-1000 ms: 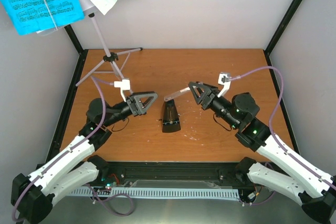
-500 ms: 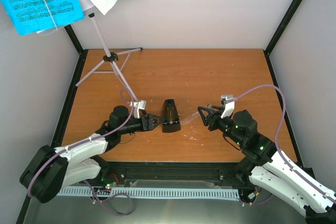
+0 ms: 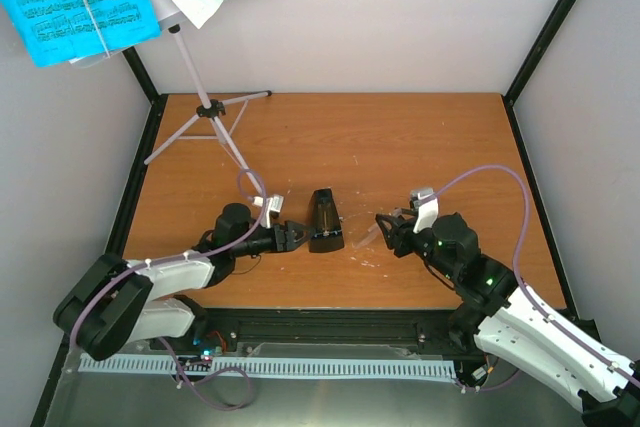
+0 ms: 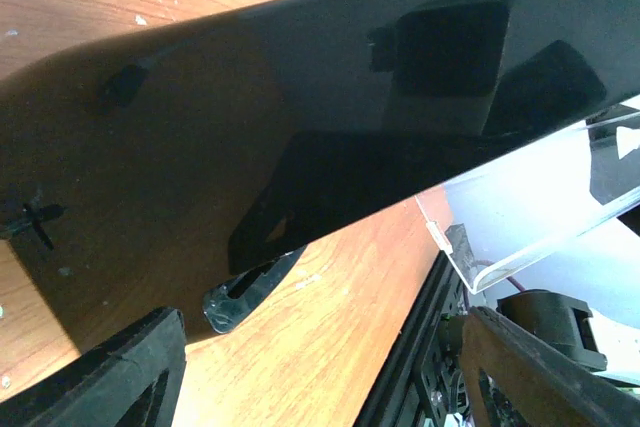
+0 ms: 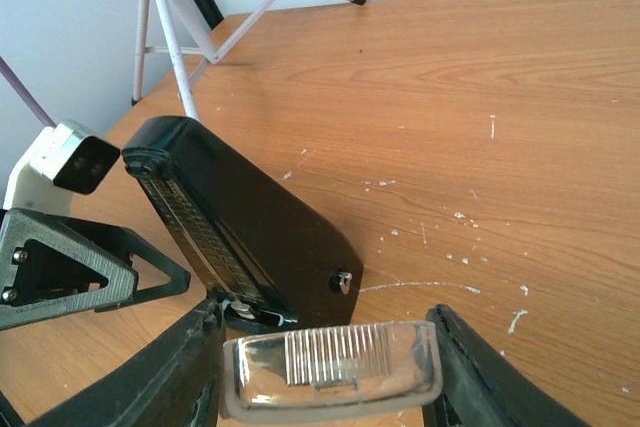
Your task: Pack up the instrument practice props
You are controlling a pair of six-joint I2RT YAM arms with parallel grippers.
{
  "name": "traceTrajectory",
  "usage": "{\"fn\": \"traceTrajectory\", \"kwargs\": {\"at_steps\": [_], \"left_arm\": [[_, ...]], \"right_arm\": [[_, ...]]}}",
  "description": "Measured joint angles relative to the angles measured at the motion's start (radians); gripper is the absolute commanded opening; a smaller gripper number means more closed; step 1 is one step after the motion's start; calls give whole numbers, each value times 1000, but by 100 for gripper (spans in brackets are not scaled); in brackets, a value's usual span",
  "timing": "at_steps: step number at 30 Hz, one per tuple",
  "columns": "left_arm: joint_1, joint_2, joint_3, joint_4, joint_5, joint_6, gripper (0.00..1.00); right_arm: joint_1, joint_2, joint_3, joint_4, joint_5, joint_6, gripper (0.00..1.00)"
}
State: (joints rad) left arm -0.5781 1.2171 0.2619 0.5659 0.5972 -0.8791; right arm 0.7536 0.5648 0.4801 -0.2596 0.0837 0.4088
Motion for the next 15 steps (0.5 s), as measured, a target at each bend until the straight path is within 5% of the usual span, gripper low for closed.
{"fn": "traceTrajectory", "kwargs": {"at_steps": [15], "left_arm": [[-149,317,126,179,8,34,76]], "right_arm": [[0,-85,-18,-59,40,-31,36]]}}
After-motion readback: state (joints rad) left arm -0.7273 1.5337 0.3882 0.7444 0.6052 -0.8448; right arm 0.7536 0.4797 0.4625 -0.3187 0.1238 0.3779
